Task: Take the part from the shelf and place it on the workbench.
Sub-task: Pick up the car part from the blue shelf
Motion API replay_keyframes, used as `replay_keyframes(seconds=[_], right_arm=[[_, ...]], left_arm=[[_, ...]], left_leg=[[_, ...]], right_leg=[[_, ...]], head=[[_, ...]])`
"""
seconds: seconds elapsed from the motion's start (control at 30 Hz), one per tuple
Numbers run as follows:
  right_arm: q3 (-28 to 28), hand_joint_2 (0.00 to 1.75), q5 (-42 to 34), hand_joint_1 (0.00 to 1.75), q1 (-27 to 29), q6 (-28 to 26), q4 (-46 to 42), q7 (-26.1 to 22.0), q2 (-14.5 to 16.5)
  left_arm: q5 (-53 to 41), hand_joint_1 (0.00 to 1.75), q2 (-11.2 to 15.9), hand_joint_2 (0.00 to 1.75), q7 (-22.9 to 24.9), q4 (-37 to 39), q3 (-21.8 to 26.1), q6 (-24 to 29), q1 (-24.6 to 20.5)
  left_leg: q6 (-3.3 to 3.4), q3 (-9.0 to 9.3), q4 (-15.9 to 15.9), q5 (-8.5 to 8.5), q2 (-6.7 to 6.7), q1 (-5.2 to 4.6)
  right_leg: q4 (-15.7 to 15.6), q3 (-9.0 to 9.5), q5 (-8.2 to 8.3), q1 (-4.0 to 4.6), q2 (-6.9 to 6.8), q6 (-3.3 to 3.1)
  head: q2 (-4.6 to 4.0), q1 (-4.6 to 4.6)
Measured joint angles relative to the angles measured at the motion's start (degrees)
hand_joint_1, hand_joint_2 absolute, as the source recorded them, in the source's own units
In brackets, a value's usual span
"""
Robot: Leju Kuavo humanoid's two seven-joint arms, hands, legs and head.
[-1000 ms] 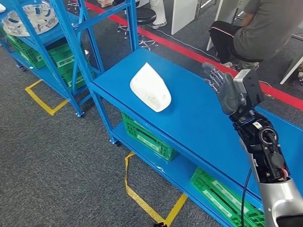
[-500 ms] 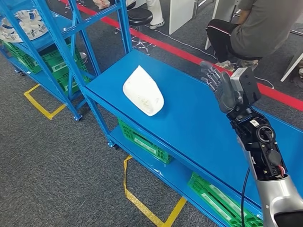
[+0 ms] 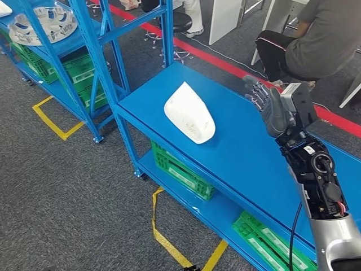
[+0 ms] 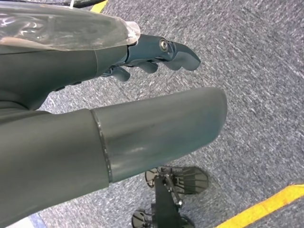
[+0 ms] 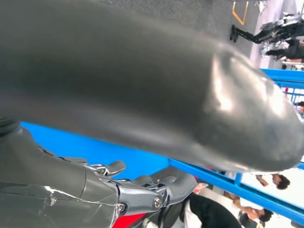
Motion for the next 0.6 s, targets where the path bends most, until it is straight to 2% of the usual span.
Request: replay_keyframes(seconds=[0.03, 0.1, 0.13, 0.17, 0.23, 0.3, 0.33, 0.37, 0.43, 0.47, 0.5, 0.53, 0.6], right_arm=[[0.01, 0.0, 0.0, 0.0, 0.05, 0.0, 0.0, 0.02, 0.0], [0.0, 0.0, 0.0, 0.0, -0.02, 0.0, -0.01, 0.04, -0.01], [0.0, 0.0, 0.0, 0.0, -0.09, 0.0, -0.02, 0.04, -0.02], [0.01, 0.0, 0.0, 0.0, -0.16, 0.0, -0.04, 0.05, -0.04], [0.01, 0.0, 0.0, 0.0, -0.25, 0.0, -0.11, 0.05, -0.11], [0.02, 0.0, 0.0, 0.0, -0.32, 0.0, -0.23, 0.03, -0.17], [0.04, 0.0, 0.0, 0.0, -0.42, 0.0, -0.28, -0.01, -0.17], [0.07, 0.0, 0.0, 0.0, -0.52, 0.01, -0.32, -0.04, -0.17], [0.14, 0.0, 0.0, 0.0, -0.7, 0.04, -0.33, -0.1, -0.17], [0.18, 0.0, 0.0, 0.0, -0.7, 0.06, -0.32, -0.1, -0.17], [0.24, 0.0, 0.0, 0.0, -0.7, 0.07, -0.32, -0.12, -0.17], [0.28, 0.0, 0.01, 0.0, -0.71, 0.07, -0.32, -0.13, -0.17], [0.34, 0.0, 0.15, 0.0, -0.73, 0.07, -0.32, -0.14, -0.17]], left_arm=[[0.0, 0.0, -0.02, 0.0, 0.0, 0.0, 0.0, -0.01, 0.05], [0.0, 0.0, -0.08, 0.0, 0.01, 0.0, 0.0, 0.0, 0.1], [0.0, 0.0, -0.11, 0.0, 0.01, 0.0, 0.0, -0.01, 0.07], [0.0, 0.0, -0.15, 0.0, 0.01, -0.01, 0.0, 0.0, 0.06], [-0.01, 0.0, -0.2, 0.0, 0.02, 0.0, 0.0, -0.01, 0.09], [-0.01, 0.0, -0.18, 0.0, 0.02, 0.0, 0.0, -0.02, 0.1], [-0.01, 0.0, -0.15, 0.0, 0.02, 0.0, 0.0, -0.01, 0.04], [-0.01, 0.0, -0.1, 0.0, 0.01, 0.0, 0.0, -0.01, 0.0], [0.0, 0.0, -0.01, 0.0, 0.01, 0.0, 0.0, 0.01, 0.05], [0.0, 0.0, 0.02, 0.0, 0.01, 0.0, 0.0, 0.01, 0.16], [0.0, 0.0, 0.03, 0.0, 0.01, 0.0, 0.0, 0.01, 0.27], [0.0, 0.0, 0.03, 0.0, 0.01, 0.0, 0.0, 0.01, 0.35], [0.0, 0.0, 0.09, 0.0, 0.01, 0.0, 0.0, 0.01, 0.37]], left_leg=[[-0.02, 0.41, 0.01, -0.26, -0.06, -0.09], [-0.14, 1.31, 0.02, -0.81, -0.16, -0.24], [-0.3, 1.54, 0.11, -1.07, -0.19, -0.34], [-0.52, 1.56, 0.18, -1.22, -0.19, -0.37], [-1.04, 1.37, 0.24, -1.33, -0.14, -0.34], [-1.64, 1.36, 0.56, -1.76, -0.06, -0.36], [-1.99, 0.81, 1.97, -2.62, -0.04, -0.35], [-2.37, -0.53, 4.79, -4.03, -0.03, -0.26], [-3.06, -5.04, 13.03, -7.24, -0.02, 0.21], [-3.34, -7.14, 16.31, -7.99, -0.01, 0.47], [-3.58, -8.22, 17.44, -7.57, 0.0, 0.72], [-3.78, -8.1, 16.24, -6.11, 0.02, 0.97], [-4.12, -4.96, 8.59, -1.52, 0.11, 1.46]], right_leg=[[-2.43, 0.75, 2.13, 0.05, 0.0, -0.21], [-10.64, 4.06, 7.14, 0.33, 0.0, -0.95], [-14.26, 5.64, 8.56, 0.52, -0.04, -1.3], [-16.23, 6.62, 9.0, 0.72, -0.08, -1.57], [-17.35, 7.3, 8.62, 0.94, -0.1, -1.88], [-18.0, 7.92, 8.79, 0.66, -0.07, -2.26], [-18.41, 8.29, 8.89, 0.45, -0.11, -2.47], [-18.74, 8.64, 8.94, 0.25, -0.17, -2.63], [-18.85, 8.79, 8.85, 0.19, -0.27, -2.83], [-18.85, 8.81, 8.76, 0.16, -0.28, -2.85], [-18.84, 8.88, 8.64, 0.1, -0.28, -2.82], [-18.83, 9.03, 8.48, 0.01, -0.27, -2.72], [-18.82, 9.5, 8.03, -0.19, -0.25, -2.25]], head=[[0.0, 0.18], [0.0, 0.57], [0.0, 0.64], [0.0, 0.63], [0.0, 0.49], [0.0, 0.47], [0.0, 0.27], [0.0, -0.04], [0.0, -0.77], [0.0, -1.0], [0.0, -1.11], [0.0, -1.21], [0.0, -1.44]])
